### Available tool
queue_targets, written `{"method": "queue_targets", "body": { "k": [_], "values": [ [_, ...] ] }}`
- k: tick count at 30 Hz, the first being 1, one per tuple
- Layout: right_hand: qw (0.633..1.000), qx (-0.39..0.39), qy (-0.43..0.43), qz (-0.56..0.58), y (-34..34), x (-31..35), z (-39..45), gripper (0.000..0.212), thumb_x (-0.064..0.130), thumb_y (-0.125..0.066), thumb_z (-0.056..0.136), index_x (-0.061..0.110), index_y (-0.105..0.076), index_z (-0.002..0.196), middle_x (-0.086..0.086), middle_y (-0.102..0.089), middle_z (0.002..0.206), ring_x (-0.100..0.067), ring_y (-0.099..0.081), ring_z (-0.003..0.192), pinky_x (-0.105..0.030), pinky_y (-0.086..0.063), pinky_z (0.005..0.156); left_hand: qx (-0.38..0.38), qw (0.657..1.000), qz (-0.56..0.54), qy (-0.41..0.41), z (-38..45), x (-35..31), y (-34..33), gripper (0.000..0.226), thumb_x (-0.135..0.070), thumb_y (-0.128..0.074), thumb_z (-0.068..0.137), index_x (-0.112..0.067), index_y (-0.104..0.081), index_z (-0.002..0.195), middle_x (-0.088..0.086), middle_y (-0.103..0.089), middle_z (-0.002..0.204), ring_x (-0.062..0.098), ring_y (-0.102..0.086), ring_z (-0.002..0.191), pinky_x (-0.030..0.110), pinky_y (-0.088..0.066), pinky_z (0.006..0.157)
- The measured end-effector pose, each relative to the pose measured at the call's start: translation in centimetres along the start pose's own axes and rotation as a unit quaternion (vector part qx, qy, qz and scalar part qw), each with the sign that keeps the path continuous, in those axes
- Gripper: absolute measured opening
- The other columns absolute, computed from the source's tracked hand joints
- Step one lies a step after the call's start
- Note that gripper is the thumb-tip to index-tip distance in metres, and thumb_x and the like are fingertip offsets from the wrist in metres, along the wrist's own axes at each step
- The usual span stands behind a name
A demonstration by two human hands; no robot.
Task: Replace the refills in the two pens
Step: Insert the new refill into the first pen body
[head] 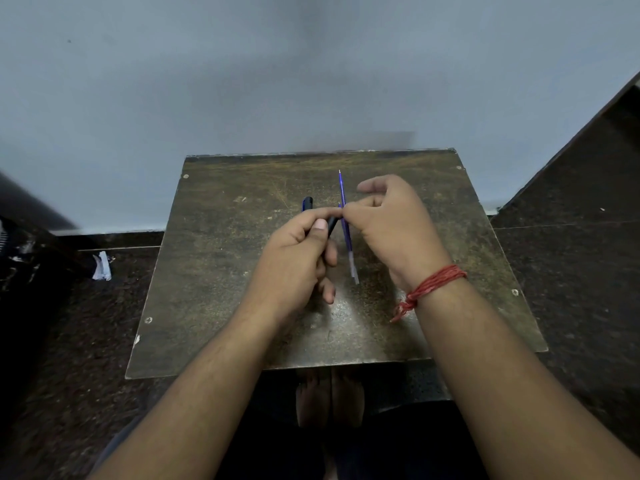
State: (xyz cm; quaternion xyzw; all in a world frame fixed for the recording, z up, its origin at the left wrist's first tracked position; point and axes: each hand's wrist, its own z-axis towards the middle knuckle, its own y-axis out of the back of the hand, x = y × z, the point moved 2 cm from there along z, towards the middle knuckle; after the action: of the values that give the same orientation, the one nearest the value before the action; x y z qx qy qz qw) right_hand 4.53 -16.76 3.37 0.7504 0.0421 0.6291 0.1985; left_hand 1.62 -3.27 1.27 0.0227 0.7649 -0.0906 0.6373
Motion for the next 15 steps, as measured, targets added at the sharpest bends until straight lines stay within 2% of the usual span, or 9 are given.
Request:
{"method": "queue_targets", "body": {
  "k": [5, 7, 10, 12, 15],
  "values": [
    [0.995, 0.051, -0.009, 0.090, -0.1, -0.5, 0.1, 0.005, 0.010, -0.070, 0.086, 0.011, -0.074, 0.088, 0.002, -0.068, 0.074, 0.003, -0.055, 0.055, -0.017, -0.041, 0.055, -0.002, 1.000, -0.007, -0.004, 0.0, -0.1, 0.0, 0.029, -0.017, -0.041, 0.107, -0.020, -0.068, 0.117, 0.007, -0.050, 0.068, 0.008, -0.032, 0.042, 0.025, -0.042, 0.039],
    [0.991, 0.057, -0.015, 0.120, 0.0, -0.6, 0.3, 0.006, 0.012, -0.072, 0.086, 0.013, -0.073, 0.080, 0.003, -0.067, 0.071, 0.003, -0.054, 0.055, -0.019, -0.040, 0.057, -0.001, 1.000, -0.002, -0.008, -0.1, -0.2, -0.1, 0.028, -0.018, -0.041, 0.107, -0.020, -0.068, 0.116, 0.007, -0.052, 0.067, 0.008, -0.032, 0.042, 0.026, -0.042, 0.039],
    [0.983, 0.015, -0.034, 0.178, 0.7, -0.7, 0.9, 0.012, 0.013, -0.075, 0.084, 0.017, -0.071, 0.074, 0.002, -0.064, 0.069, -0.006, -0.049, 0.059, -0.023, -0.036, 0.056, -0.008, 1.000, -0.006, -0.006, -0.1, -0.2, 0.0, 0.025, -0.019, -0.041, 0.107, -0.008, -0.063, 0.112, 0.004, -0.057, 0.063, 0.011, -0.030, 0.043, 0.026, -0.041, 0.039],
    [0.977, -0.024, -0.044, 0.208, 1.5, -0.9, 1.2, 0.008, 0.015, -0.074, 0.084, 0.017, -0.073, 0.077, 0.001, -0.063, 0.071, -0.008, -0.047, 0.061, -0.024, -0.034, 0.054, -0.013, 0.999, -0.034, 0.010, -0.1, -0.2, 0.1, 0.025, -0.018, -0.041, 0.107, 0.000, -0.058, 0.108, 0.003, -0.058, 0.062, 0.012, -0.029, 0.042, 0.025, -0.040, 0.038],
    [0.960, -0.059, -0.052, 0.269, 2.3, -1.3, 1.5, 0.010, 0.011, -0.070, 0.087, 0.016, -0.073, 0.080, 0.004, -0.063, 0.068, -0.007, -0.046, 0.058, -0.022, -0.032, 0.049, -0.011, 0.994, -0.103, 0.035, 0.0, -0.3, 0.2, 0.021, -0.014, -0.042, 0.106, -0.003, -0.059, 0.101, 0.004, -0.056, 0.062, 0.009, -0.030, 0.039, 0.023, -0.037, 0.038]
  ]
}}
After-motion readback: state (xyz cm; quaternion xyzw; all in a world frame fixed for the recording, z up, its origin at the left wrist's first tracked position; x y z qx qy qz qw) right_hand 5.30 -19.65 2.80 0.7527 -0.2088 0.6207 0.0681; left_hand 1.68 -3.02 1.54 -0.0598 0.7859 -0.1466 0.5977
